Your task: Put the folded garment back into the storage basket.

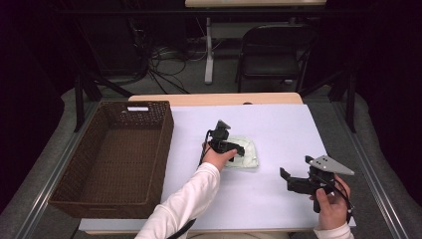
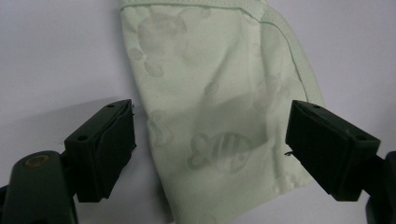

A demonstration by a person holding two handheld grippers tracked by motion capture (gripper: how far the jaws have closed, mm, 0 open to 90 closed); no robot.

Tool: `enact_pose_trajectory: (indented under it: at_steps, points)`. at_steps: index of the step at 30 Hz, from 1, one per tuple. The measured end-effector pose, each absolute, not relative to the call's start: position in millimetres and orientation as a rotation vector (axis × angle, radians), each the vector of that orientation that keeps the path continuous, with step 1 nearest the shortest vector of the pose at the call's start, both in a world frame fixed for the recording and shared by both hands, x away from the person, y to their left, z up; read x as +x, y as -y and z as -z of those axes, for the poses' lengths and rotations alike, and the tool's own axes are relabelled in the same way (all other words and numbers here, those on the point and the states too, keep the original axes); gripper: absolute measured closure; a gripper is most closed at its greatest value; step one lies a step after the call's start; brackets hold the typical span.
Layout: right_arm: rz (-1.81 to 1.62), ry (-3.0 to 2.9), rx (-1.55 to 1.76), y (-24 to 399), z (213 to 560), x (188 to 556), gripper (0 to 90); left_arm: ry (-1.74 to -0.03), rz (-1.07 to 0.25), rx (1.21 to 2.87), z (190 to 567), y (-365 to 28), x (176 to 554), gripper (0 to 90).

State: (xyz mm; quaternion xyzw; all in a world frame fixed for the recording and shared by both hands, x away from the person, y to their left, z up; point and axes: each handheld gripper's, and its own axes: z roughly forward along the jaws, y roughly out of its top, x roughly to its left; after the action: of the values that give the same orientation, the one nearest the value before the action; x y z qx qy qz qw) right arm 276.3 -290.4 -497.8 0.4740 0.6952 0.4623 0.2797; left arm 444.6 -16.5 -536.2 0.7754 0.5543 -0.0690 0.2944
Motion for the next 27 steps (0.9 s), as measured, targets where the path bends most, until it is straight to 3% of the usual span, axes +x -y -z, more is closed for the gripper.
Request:
enact_pose_trajectory:
  at_steps: [21,27]
  points:
    - [-1.237,-1.866,1.271,290.7,497.8,276.9,2.7,-1.474,0.239,2.035,536.4,20.8,443.9,21.4]
    - [-1.236,-1.863,1.273,290.8,498.2,277.2,3.3,-1.500,0.233,2.028,536.2,16.8,445.3,35.7]
